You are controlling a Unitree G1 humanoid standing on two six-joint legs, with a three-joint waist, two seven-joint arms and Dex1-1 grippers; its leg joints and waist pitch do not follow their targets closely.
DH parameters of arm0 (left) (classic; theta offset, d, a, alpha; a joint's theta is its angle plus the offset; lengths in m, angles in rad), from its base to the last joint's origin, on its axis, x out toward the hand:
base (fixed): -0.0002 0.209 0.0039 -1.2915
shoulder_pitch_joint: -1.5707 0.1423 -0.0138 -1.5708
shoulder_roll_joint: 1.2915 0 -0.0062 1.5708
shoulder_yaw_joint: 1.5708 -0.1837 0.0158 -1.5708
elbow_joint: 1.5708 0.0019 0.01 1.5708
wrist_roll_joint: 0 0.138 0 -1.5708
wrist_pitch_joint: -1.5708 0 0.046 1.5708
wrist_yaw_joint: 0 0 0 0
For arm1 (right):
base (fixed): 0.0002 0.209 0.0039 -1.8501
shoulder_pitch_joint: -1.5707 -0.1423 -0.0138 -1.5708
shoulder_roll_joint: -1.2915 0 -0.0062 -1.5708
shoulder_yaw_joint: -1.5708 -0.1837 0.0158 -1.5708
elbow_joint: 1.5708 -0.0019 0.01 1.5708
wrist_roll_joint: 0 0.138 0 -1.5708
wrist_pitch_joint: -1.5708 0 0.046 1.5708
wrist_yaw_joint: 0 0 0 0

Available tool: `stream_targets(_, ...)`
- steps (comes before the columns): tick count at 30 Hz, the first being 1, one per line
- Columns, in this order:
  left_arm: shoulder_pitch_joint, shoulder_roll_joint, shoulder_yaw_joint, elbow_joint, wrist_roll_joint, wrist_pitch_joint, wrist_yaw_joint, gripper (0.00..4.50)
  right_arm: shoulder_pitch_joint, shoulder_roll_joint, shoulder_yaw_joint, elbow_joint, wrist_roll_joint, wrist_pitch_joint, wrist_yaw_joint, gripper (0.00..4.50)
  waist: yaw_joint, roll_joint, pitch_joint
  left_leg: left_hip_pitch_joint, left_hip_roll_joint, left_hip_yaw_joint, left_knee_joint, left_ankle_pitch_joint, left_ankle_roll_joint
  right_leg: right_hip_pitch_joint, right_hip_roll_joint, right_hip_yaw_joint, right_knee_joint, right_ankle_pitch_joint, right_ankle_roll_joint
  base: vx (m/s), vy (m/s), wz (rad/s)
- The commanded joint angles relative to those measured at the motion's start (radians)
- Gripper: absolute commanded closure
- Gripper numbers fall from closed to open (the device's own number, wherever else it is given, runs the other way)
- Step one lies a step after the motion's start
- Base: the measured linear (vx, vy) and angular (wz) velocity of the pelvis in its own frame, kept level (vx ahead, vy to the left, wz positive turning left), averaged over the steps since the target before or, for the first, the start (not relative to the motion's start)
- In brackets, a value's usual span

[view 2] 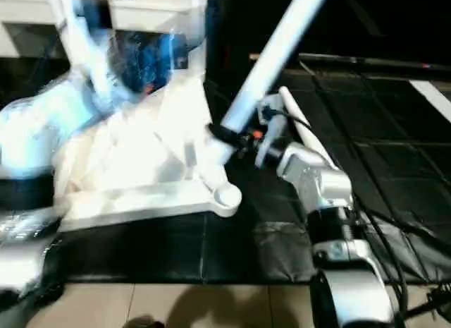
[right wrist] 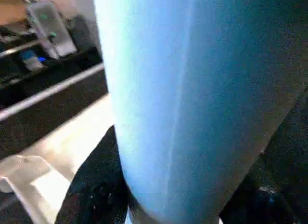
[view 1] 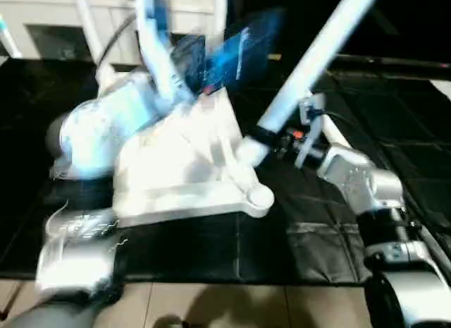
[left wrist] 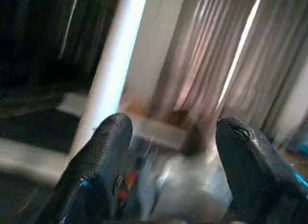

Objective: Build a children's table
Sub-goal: Pick table leg

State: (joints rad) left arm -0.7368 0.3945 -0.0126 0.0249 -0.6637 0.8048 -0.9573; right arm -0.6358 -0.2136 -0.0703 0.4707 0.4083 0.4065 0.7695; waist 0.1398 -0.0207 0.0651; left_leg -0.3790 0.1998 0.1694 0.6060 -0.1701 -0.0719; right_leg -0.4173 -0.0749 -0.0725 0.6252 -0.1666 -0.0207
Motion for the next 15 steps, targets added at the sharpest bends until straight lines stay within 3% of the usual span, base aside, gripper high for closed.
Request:
stream_targets(1,0.05,0.079,-0.2,0.06,0.209,-0.16,-0.038,1.35,0.041,-0.012,0.03,-0.038,-0.062,-0.059,-0.022,2.59,-0.007,0.015,-0.079,0.02,0.023,-0.006,-0.077,-0.196,-0.038,0.058,-0.058,0.044,-0.078,-0.263,-0.117,0.0,0.0,0.0)
stream_targets(3,0.065,0.106,-0.266,0.095,0.276,-0.22,-0.04,1.35,0.056,-0.01,0.041,-0.04,-0.068,-0.065,-0.018,2.59,-0.012,0.015,-0.081,0.02,0.021,-0.005,-0.078,-0.204,-0.051,0.059,-0.057,0.046,-0.074,-0.259,-0.105,0.0,0.0,0.0)
stream_targets(8,0.104,0.143,-0.386,0.162,0.402,-0.337,-0.094,1.35,0.089,-0.007,0.077,-0.06,-0.088,-0.079,0.0,2.59,-0.012,0.017,-0.082,0.02,0.022,-0.005,-0.077,-0.21,-0.054,0.06,-0.059,0.046,-0.071,-0.21,-0.148,0.0,0.0,0.0)
stream_targets(11,0.113,0.143,-0.411,0.184,0.435,-0.357,-0.101,1.35,0.101,-0.008,0.09,-0.07,-0.095,-0.093,0.004,2.59,-0.019,0.02,-0.08,0.021,0.022,-0.005,-0.078,-0.235,-0.057,0.06,-0.062,0.047,-0.072,-0.241,-0.154,0.0,0.0,0.0)
stream_targets(15,0.114,0.146,-0.463,0.269,0.499,-0.43,-0.119,1.69,0.127,-0.001,0.096,-0.102,-0.103,-0.113,0.001,2.59,-0.028,0.02,-0.078,0.02,0.021,-0.007,-0.08,-0.251,-0.051,0.061,-0.059,0.047,-0.078,-0.253,-0.152,0.0,0.0,0.0)
